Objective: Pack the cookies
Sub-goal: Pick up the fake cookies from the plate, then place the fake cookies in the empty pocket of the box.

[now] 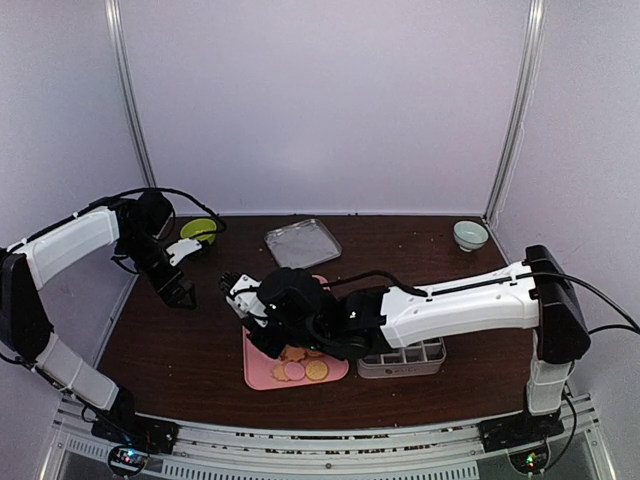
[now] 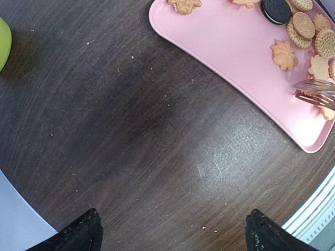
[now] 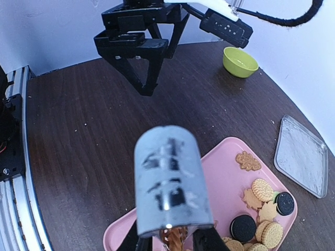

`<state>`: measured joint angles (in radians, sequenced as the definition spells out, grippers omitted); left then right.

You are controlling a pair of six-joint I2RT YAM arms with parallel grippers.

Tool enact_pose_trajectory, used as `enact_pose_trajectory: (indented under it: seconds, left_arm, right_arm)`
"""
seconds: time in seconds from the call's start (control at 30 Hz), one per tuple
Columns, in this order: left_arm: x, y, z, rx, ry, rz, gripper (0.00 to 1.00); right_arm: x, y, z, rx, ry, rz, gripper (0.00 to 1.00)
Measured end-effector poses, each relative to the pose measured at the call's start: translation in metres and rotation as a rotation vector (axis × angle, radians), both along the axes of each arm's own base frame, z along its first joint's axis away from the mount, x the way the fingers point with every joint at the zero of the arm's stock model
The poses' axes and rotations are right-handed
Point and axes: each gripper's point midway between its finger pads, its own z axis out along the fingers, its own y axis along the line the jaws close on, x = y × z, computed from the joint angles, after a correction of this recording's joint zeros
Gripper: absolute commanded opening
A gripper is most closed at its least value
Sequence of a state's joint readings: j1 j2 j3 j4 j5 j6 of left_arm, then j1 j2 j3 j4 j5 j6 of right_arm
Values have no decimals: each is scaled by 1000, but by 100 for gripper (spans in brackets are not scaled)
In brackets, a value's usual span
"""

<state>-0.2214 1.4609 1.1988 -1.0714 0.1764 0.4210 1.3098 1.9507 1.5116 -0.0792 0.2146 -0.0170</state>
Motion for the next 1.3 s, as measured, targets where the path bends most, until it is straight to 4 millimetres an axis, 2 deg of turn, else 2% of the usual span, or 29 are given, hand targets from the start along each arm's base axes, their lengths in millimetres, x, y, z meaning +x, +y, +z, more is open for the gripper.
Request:
enact_pose_trajectory:
  seconds: [0.17,0.3,0.4,0.53,0.6,0.63,0.7,0.8,0.9,1.07,1.3]
  left_arm:
    - [0,0,0,-1,1,0,98]
    - [0,0,0,-2,1,0,97]
    - [0,0,0,-2,1,0,98]
    - [0,0,0,-2,1,-1,98]
    - [0,0,0,-3,1,-1,98]
    - [0,0,0,-3,2,-1,98]
    - [0,-1,0,-5,2,-1,98]
    - [-1,-2,0,-10,3,-2,97]
    - [-1,-2,0,-14,4,-4,97]
    - [-1,-4,1,-24,6,-6,97]
    - [-2,-5,1,-31,8,-8,97]
  right_arm:
    - [6,-5,2,5,5,-19,0]
    - [17,-13,12,24,19,-40,0]
    - [27,-26,33,68,27,-61,0]
    - [41,-62,85,177,19,-107,0]
    - [50,-88,109,233,7,-143,0]
    - [55,-107,121,268,-1,-169,0]
    - [64,-134,132,310,-9,-214,0]
    - [76,-171,126,325,-7,-285,0]
    - [83,-201,95,280,18,-353,0]
    - [83,-218,54,203,66,-392,0]
    - [85,-223,53,219,74,-411,0]
